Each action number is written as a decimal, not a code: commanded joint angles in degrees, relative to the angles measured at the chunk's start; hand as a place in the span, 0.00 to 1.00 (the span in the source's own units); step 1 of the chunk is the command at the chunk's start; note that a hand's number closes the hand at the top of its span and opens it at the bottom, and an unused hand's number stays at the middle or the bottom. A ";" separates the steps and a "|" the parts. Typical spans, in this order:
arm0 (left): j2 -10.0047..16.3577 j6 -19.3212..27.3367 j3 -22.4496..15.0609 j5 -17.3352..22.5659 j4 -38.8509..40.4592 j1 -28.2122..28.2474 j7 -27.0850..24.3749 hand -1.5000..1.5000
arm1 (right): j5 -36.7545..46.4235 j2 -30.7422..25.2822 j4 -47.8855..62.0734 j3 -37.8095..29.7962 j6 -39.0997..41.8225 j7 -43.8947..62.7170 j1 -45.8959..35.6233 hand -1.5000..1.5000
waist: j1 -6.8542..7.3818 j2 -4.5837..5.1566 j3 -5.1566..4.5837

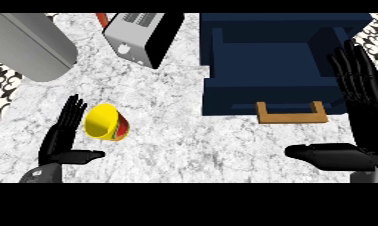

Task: Pick up the cup, place it into the drawer and close the drawer

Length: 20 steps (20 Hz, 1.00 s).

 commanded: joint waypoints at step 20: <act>-1.28 -2.07 -0.36 -3.16 18.79 -9.88 -14.36 0.00 | 1.22 1.72 -0.66 2.07 -0.57 1.25 -1.52 0.00 | -1.02 0.49 -0.20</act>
